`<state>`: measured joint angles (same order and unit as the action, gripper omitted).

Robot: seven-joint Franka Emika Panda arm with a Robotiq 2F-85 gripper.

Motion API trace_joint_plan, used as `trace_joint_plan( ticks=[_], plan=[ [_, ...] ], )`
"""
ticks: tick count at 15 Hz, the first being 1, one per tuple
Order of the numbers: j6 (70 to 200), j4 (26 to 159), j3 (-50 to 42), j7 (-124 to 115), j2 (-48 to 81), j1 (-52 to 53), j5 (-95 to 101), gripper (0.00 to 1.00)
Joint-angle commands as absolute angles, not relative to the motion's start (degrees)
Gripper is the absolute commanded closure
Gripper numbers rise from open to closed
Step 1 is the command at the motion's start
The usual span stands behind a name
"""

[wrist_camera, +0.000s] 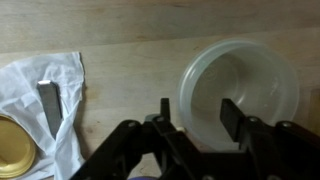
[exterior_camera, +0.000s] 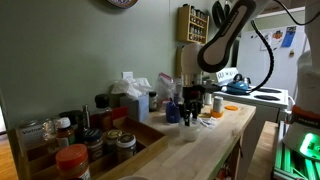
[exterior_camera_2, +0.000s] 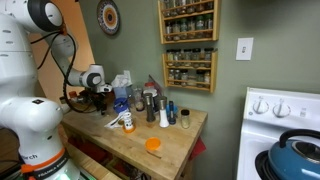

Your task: Put the clear circular lunchbox in the wooden tray on the left

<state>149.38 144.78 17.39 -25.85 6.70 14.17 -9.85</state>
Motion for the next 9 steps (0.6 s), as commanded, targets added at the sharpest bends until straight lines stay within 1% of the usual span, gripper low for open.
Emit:
trace_joint_plan(
  ticks=[1,2,4,7,9],
  plan=[
    [148.96,146.24,16.81,-25.89,3.03,15.60,-10.31,0.73],
    [148.41,146.29,17.00,-25.50,1.87,15.72,-10.34,0.81],
    [146.79,146.25,17.23,-26.06,-0.41,16.27,-8.94,0.94],
    [143.77,145.54,18.07,-24.68,-2.87,17.10,-10.21,1.00],
    [141.30,144.42,18.71,-23.27,-5.66,17.87,-12.65,0.96]
  ],
)
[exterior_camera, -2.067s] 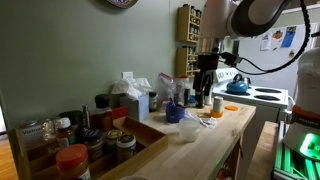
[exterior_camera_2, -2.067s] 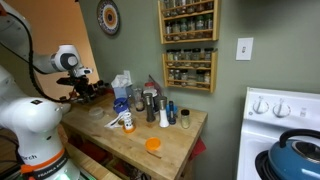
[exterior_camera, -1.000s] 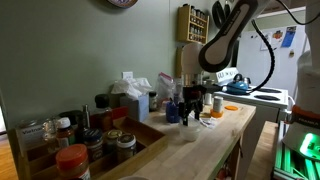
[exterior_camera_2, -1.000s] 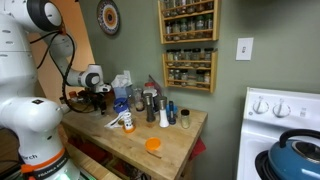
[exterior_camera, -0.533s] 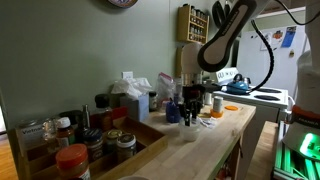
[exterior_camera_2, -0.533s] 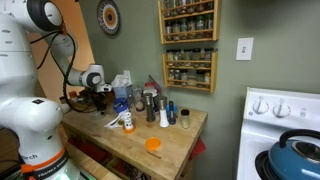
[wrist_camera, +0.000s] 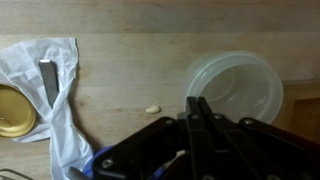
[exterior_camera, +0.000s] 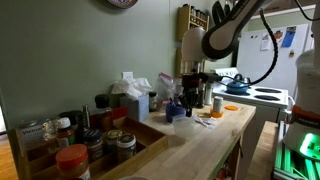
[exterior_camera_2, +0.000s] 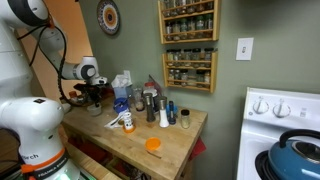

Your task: Put the clear circular lunchbox in the wooden tray on the left

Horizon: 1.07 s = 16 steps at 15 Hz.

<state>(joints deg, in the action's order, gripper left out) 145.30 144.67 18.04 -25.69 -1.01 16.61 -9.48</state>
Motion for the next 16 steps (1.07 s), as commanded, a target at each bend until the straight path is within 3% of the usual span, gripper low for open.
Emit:
trace_joint_plan(
  ticks=[1,12,16],
  plan=[
    [140.54,143.85,18.86,-23.09,-6.86,18.21,-13.32,0.95],
    [141.13,139.67,19.84,-25.66,-8.21,18.37,-13.92,0.98],
    [144.22,134.34,21.92,-34.55,-2.41,17.74,-6.32,0.98]
  ],
)
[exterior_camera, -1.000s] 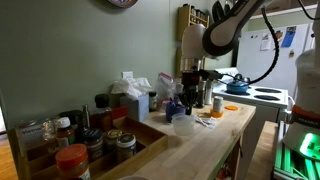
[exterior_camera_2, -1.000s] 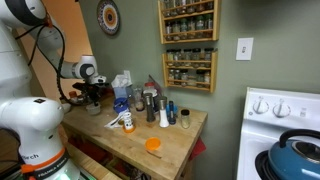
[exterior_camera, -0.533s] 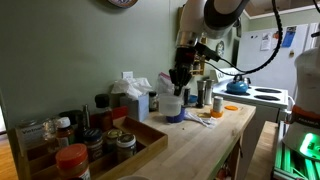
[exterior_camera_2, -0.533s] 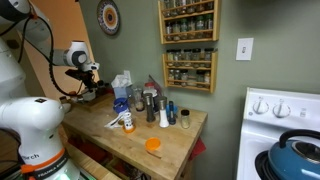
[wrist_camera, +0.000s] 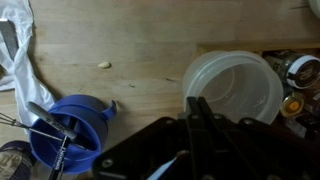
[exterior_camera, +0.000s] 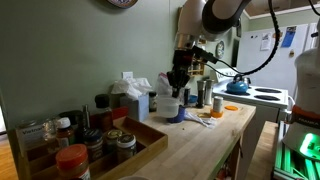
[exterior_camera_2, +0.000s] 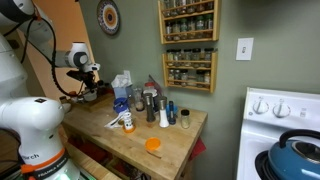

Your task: Put the clear circular lunchbox in the wooden tray on the left

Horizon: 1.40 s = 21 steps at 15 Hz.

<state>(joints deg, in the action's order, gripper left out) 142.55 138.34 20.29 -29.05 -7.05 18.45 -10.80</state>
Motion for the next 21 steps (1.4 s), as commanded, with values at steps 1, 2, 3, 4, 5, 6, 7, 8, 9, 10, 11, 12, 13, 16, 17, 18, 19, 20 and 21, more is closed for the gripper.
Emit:
trace_joint_plan(
  ticks=[1,2,3,4,5,6,7,8,9,10,11,12,13,16,17,18,19,20,21],
  plan=[
    [143.99,132.70,21.90,-35.44,-0.89,17.98,-5.98,0.98],
    [144.24,131.29,22.09,-38.19,0.49,18.11,-3.93,0.98],
    [144.18,129.76,22.02,-40.22,1.88,18.46,-2.54,0.98],
    [144.49,127.87,21.87,-43.42,4.12,18.82,-0.06,0.98],
    [144.18,126.18,21.52,-44.67,5.68,19.44,0.75,0.98],
    [144.17,124.29,21.16,-46.08,7.81,20.11,2.01,0.98],
    [143.84,122.38,20.66,-47.26,9.97,20.74,3.12,0.98],
    [143.27,120.43,20.23,-48.07,11.98,21.43,3.34,0.98],
    [142.96,118.90,19.64,-49.58,13.40,22.35,4.38,0.98],
    [142.06,117.09,18.56,-52.33,15.14,23.78,7.07,0.98],
    [141.38,115.46,17.48,-54.16,16.67,24.98,8.78,0.98],
    [140.63,113.79,16.24,-56.29,18.27,26.16,10.58,0.98],
    [139.67,112.19,15.36,-57.52,19.68,27.13,11.44,0.98],
    [135.99,108.20,13.22,-59.59,23.13,28.98,12.39,0.98],
    [135.11,107.01,12.81,-59.76,24.06,29.39,12.18,0.98],
    [134.31,106.00,12.73,-59.37,24.90,29.51,11.22,0.94],
    [133.84,105.17,12.91,-58.39,25.46,29.31,10.27,0.70],
    [133.94,104.80,13.09,-57.81,25.59,29.03,9.29,0.69],
    [133.97,104.59,13.13,-57.55,25.47,28.73,8.61,0.68]
  ],
)
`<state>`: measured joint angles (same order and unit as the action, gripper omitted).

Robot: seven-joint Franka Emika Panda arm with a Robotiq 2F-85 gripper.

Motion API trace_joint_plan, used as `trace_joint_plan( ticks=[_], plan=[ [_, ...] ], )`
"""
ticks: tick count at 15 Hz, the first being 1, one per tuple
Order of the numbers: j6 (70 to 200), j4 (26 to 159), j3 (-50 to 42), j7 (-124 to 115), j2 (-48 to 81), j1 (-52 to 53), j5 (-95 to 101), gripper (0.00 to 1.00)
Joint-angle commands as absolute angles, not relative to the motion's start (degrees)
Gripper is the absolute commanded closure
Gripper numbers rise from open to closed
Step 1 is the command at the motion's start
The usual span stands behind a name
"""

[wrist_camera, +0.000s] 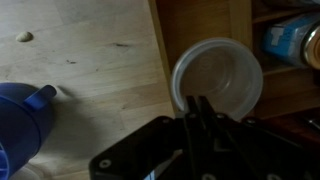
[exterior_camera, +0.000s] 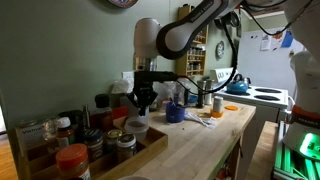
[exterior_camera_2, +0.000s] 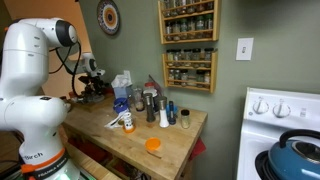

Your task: Put the clear circular lunchbox in the wooden tray on the left

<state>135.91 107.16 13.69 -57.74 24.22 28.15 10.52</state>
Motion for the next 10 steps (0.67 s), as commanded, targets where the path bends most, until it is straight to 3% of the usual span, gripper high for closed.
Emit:
trace_joint_plan(
  ticks=[1,8,9,10],
  plan=[
    [134.40,105.08,13.13,-57.24,24.49,28.16,7.83,0.60],
    [150.58,123.24,16.79,-35.05,7.16,20.75,-1.27,0.07],
    [146.48,114.83,14.39,-41.11,13.50,23.02,1.71,0.26],
    [147.87,117.43,15.01,-38.22,11.21,22.26,0.51,0.19]
  ],
)
